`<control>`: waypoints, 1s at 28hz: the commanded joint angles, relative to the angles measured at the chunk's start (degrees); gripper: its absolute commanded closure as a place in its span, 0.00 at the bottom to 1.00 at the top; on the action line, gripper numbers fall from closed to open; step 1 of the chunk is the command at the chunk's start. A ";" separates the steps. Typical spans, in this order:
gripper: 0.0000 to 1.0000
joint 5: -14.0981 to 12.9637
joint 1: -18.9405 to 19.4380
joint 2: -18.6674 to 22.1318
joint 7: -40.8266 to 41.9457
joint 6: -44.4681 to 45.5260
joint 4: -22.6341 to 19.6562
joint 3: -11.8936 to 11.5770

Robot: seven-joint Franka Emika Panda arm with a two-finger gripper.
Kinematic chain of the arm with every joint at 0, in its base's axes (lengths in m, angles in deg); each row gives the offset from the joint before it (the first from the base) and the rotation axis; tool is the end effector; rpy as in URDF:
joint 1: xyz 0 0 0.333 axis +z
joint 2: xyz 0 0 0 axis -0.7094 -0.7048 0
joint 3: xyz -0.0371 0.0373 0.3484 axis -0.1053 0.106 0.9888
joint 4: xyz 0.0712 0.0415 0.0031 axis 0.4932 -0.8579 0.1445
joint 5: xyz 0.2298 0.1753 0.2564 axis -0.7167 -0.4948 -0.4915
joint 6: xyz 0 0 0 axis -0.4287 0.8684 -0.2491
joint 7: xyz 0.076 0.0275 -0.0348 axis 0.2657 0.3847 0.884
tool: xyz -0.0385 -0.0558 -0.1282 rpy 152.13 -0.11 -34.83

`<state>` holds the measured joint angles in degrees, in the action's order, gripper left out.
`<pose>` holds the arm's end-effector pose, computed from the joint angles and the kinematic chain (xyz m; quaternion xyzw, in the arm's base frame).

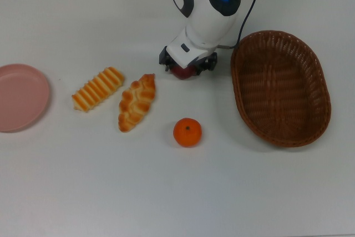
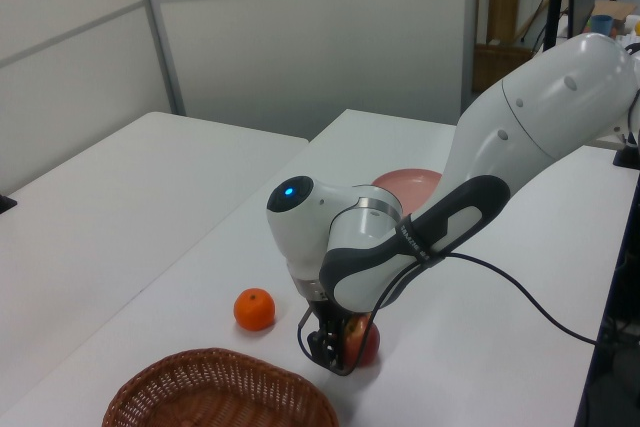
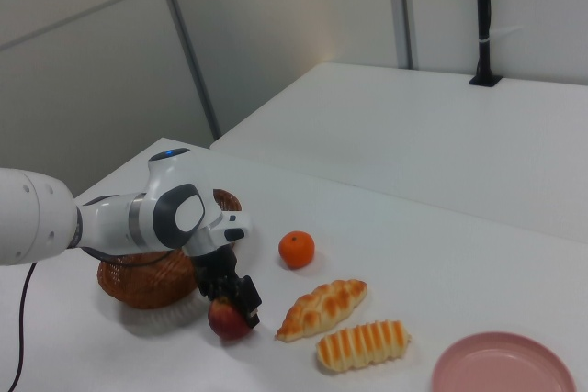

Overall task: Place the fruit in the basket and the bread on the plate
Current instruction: 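Lower the gripper onto the red apple and close it, then carry the apple over the wicker basket and release it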

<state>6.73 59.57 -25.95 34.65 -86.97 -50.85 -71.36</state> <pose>0.5679 0.1671 0.3070 0.9934 0.0263 -0.0353 0.1059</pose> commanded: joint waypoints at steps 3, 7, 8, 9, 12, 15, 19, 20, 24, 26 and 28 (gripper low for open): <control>0.18 1.14 0.73 -0.05 -1.58 -1.21 -0.64 -0.37; 0.92 1.05 0.73 0.13 -1.84 -0.95 0.06 -0.37; 1.00 0.88 0.64 0.30 -1.93 -0.78 0.50 -0.37; 1.00 0.61 0.55 0.65 -2.37 -0.43 1.20 -0.37; 1.00 0.26 0.11 2.14 -2.72 0.45 1.91 -0.45; 1.00 -0.96 -0.67 3.99 -2.55 3.87 4.79 -0.63; 1.00 -3.78 -0.59 4.00 -2.63 8.09 10.86 -0.63; 1.00 -4.74 -0.16 3.91 -2.63 9.76 13.75 -0.54; 1.00 -5.10 3.18 3.82 -2.81 10.83 16.85 -0.45; 1.00 -5.01 6.43 3.65 -4.47 10.83 17.29 -0.54; 1.00 -4.84 8.54 3.21 -6.49 10.74 17.38 -0.54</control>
<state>2.13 62.10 -21.78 32.32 -77.58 -34.81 -71.40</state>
